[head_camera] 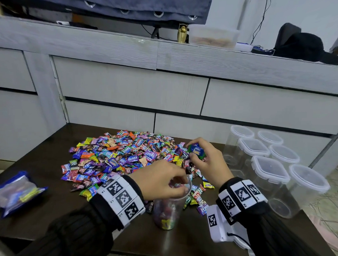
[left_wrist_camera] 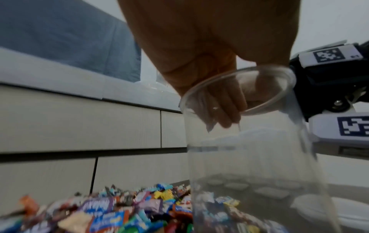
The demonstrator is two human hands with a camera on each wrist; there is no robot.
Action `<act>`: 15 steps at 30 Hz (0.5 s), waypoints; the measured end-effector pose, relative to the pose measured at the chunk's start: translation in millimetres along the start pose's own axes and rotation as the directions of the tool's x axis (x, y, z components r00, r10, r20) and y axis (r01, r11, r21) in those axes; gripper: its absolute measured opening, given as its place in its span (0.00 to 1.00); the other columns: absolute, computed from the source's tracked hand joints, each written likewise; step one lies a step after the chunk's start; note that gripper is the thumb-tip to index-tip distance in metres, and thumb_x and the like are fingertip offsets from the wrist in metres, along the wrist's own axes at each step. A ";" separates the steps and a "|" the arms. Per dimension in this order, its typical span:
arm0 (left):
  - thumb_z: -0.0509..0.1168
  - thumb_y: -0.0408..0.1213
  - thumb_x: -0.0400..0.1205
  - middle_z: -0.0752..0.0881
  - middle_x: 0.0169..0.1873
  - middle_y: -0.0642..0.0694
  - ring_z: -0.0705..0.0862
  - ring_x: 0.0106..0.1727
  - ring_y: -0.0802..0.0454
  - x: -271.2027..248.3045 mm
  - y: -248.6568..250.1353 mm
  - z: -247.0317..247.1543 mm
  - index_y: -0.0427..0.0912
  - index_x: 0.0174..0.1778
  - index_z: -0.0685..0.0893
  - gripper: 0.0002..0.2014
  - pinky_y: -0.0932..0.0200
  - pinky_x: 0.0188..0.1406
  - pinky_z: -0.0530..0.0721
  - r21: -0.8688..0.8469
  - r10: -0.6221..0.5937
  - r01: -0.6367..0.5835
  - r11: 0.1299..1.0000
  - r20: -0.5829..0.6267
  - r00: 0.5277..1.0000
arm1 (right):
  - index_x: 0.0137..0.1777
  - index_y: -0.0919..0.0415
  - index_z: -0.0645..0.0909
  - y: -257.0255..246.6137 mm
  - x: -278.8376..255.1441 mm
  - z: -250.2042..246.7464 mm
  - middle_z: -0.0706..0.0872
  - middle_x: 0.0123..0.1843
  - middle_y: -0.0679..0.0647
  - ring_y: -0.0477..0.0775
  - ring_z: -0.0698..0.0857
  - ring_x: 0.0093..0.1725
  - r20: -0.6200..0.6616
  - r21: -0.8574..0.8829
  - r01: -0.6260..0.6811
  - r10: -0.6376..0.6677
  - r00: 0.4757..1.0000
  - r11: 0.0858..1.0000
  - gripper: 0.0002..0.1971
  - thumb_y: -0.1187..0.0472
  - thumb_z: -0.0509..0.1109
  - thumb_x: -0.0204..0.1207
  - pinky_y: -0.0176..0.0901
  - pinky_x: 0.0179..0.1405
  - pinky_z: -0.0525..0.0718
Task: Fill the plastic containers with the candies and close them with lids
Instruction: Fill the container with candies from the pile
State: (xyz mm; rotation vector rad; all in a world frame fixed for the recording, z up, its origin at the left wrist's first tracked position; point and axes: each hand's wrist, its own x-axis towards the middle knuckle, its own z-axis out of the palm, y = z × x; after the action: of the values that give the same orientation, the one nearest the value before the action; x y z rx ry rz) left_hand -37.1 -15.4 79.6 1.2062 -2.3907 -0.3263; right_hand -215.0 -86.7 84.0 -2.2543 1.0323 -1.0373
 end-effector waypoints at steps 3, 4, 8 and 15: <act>0.70 0.47 0.78 0.81 0.41 0.57 0.79 0.44 0.61 -12.0 -3.2 10.6 0.46 0.43 0.81 0.09 0.63 0.46 0.79 -0.107 0.049 -0.088 0.990 -0.322 0.945 | 0.53 0.46 0.76 -3.6 -1.9 1.8 0.82 0.50 0.49 0.45 0.82 0.41 0.002 0.015 0.019 -0.019 1.000 1.000 0.13 0.67 0.68 0.77 0.33 0.39 0.79; 0.70 0.50 0.76 0.76 0.42 0.58 0.76 0.45 0.61 -15.7 -5.9 15.5 0.49 0.44 0.76 0.12 0.66 0.46 0.76 -0.106 0.030 -0.082 0.991 -0.426 0.904 | 0.52 0.45 0.76 -5.4 -2.7 2.5 0.82 0.50 0.48 0.46 0.83 0.41 0.004 0.018 0.025 -0.025 1.000 1.000 0.13 0.67 0.68 0.78 0.35 0.40 0.80; 0.70 0.74 0.63 0.70 0.61 0.54 0.73 0.66 0.59 -25.3 -19.8 29.7 0.55 0.60 0.67 0.38 0.64 0.65 0.73 -0.289 -0.161 0.010 0.957 -0.505 0.848 | 0.51 0.44 0.75 -13.7 -7.7 7.0 0.81 0.50 0.51 0.41 0.81 0.44 0.013 -0.005 0.083 -0.083 0.996 0.997 0.14 0.67 0.68 0.78 0.32 0.40 0.79; 0.78 0.73 0.46 0.76 0.66 0.70 0.77 0.68 0.73 -39.1 -43.3 55.8 0.73 0.69 0.62 0.55 0.66 0.69 0.76 -0.493 -0.329 0.223 0.841 -0.140 0.934 | 0.54 0.57 0.81 -27.0 -18.3 23.7 0.78 0.48 0.43 0.33 0.74 0.50 0.047 -0.041 0.269 -0.267 0.963 0.962 0.11 0.70 0.68 0.74 0.24 0.53 0.70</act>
State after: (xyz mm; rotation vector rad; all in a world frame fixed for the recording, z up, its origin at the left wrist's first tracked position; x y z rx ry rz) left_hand -13.2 -8.8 2.8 1.2705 -1.7970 -0.7749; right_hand -192.5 -53.6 78.8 -2.4936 0.7548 -1.0773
